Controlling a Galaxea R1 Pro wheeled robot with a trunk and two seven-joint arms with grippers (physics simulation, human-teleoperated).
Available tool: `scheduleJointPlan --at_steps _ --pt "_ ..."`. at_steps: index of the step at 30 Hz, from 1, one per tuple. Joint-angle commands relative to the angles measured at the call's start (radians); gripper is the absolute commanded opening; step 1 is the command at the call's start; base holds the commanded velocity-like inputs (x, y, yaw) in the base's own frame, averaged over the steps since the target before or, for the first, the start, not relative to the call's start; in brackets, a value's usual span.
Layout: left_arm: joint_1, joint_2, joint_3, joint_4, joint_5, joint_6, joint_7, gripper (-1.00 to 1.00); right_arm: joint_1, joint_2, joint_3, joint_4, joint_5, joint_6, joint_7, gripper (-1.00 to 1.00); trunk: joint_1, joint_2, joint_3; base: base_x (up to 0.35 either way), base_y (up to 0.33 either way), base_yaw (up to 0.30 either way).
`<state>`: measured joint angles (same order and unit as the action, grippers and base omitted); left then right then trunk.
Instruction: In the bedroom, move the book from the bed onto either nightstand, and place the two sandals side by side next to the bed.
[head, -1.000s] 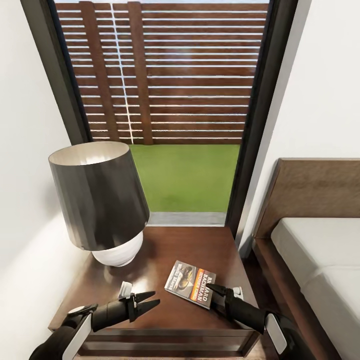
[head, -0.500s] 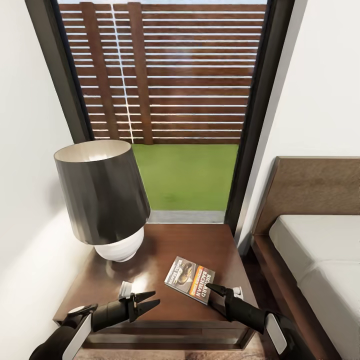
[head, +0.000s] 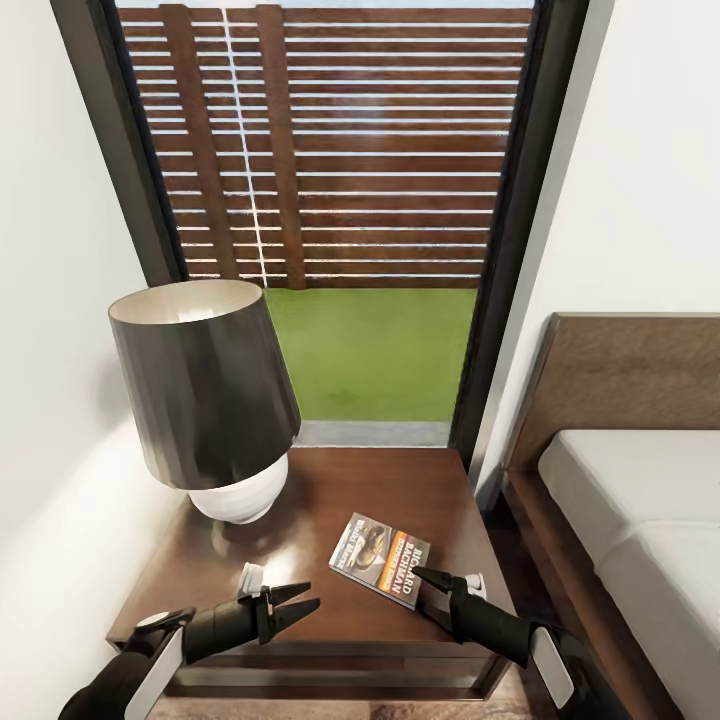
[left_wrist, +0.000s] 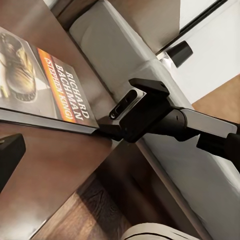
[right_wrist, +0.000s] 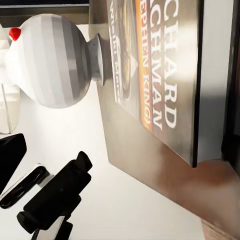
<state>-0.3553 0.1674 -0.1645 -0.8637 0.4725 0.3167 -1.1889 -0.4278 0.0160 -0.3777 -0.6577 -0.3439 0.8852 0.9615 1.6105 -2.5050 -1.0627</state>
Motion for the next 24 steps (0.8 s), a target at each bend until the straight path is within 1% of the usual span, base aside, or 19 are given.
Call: scheduleJointPlan --at_steps 1,8,12,16,18,20,21,23,24 --pt "-0.001 0.001 -0.004 0.000 0.010 0.011 0.000 1.00 0.000 0.001 -0.004 0.001 0.017 0.000 -0.001 1.00 0.000 0.000 -0.001 0.000 0.000 0.000" --pt "0.000 0.000 -0.005 0.000 0.010 0.010 0.003 1.00 0.000 0.001 -0.004 0.000 0.017 0.000 -0.001 1.00 0.000 0.000 -0.001 0.000 0.000 0.000" --pt "-0.001 -0.011 -0.006 0.002 0.009 0.009 0.008 1.00 0.000 0.001 -0.004 0.000 0.016 0.000 -0.001 1.00 0.000 0.000 -0.001 0.000 0.000 0.000" --pt "-0.001 -0.014 -0.006 0.003 0.009 0.009 0.021 1.00 0.000 0.001 -0.004 0.000 0.016 0.000 -0.001 1.00 0.000 0.000 -0.001 0.000 0.000 0.000" --pt "0.000 -0.015 -0.006 0.003 0.009 0.009 0.047 1.00 0.000 0.001 -0.004 0.000 0.016 0.000 -0.001 1.00 0.000 0.000 -0.001 0.000 0.000 0.000" --pt "-0.001 -0.020 -0.006 0.002 0.010 0.008 0.109 1.00 0.000 0.001 -0.004 0.000 0.017 0.000 -0.001 1.00 0.000 0.000 -0.001 0.000 0.000 0.000" --pt "-0.001 -0.022 -0.005 0.002 0.010 0.008 0.125 1.00 0.000 0.001 -0.004 0.000 0.017 0.000 -0.001 1.00 0.000 0.000 -0.001 0.000 0.000 0.000" --pt "-0.001 -0.028 -0.005 0.002 0.011 0.008 0.205 1.00 0.000 0.001 -0.004 0.000 0.017 0.000 -0.001 1.00 0.000 0.000 -0.001 0.000 0.000 0.000" --pt "-0.001 -0.033 -0.004 0.002 0.012 0.008 0.270 1.00 0.000 0.001 -0.004 0.000 0.017 0.000 -0.001 1.00 0.000 0.000 -0.001 0.000 0.000 0.000"
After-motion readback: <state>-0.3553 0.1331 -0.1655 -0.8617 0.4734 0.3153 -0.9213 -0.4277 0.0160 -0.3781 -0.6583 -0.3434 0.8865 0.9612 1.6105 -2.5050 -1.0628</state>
